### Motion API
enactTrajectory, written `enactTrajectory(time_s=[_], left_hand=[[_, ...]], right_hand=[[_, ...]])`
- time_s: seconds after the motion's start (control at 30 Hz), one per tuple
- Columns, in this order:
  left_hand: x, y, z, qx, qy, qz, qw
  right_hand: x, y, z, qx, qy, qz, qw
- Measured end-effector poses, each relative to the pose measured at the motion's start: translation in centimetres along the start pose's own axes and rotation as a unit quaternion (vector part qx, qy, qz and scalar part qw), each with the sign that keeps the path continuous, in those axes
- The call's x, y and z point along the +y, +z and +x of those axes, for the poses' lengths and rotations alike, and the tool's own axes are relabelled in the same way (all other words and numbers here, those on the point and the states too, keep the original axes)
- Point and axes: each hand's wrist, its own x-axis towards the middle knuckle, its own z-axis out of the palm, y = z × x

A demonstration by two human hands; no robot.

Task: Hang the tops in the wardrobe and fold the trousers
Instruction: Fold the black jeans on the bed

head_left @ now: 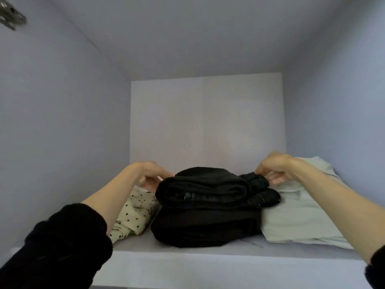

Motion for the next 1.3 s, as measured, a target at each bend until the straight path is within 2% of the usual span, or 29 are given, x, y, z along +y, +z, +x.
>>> enactTrajectory(time_s=[0.1, 0.2, 0.3, 0.37, 0.43, 0.57, 0.7, 0.77, 0.93, 1.1, 1.3], left_hand=[[0.6, 0.0, 0.5, 0.006, 0.028, 0.104, 0.994], [2.1, 1.7, -1.0, -0.004, 0.131, 0.133, 0.982], [2.2, 4.8, -2.2, -0.072, 0.205, 0.257, 0.942], [2.1, 5.8, -2.5, -0.079, 0.225, 0.319, 0.917], [2.5, 5.5, -3.8, -0.058, 0.244, 0.329, 0.911], [3.4, 5.9, -8.7, 0.011, 0.355, 0.269, 0.895], [2.1, 9.1, -15.2, -0.001, 0.464, 0.197, 0.864], [0.8, 11.2, -18.6, -0.017, 0.499, 0.145, 0.854], [-2.1, 17.0, -26.3, -0.112, 0.52, 0.024, 0.846], [-4.2, 21.2, -35.4, -0.193, 0.518, -0.098, 0.828], [-5.3, 29.1, -49.6, -0.375, 0.529, -0.156, 0.745]], right_hand=[[-0.2, 0.1, 0.1, -0.003, -0.039, -0.006, 0.999], [-0.2, 0.7, -0.2, -0.006, -0.075, -0.03, 0.997], [0.9, 2.3, -1.3, -0.021, -0.092, -0.099, 0.991], [1.8, 3.1, -2.2, 0.0, -0.113, -0.109, 0.988], [2.2, 3.0, -3.7, 0.02, -0.127, -0.073, 0.989], [2.9, 1.1, -9.4, 0.056, -0.128, -0.034, 0.99], [5.0, 0.5, -17.9, 0.094, -0.126, -0.05, 0.986], [6.8, 0.4, -22.3, 0.096, -0.096, -0.064, 0.989], [10.3, -0.5, -33.0, 0.105, -0.008, -0.062, 0.992], [13.2, -2.1, -45.5, 0.148, 0.064, 0.014, 0.987], [18.4, -4.7, -63.3, 0.187, 0.198, 0.025, 0.962]])
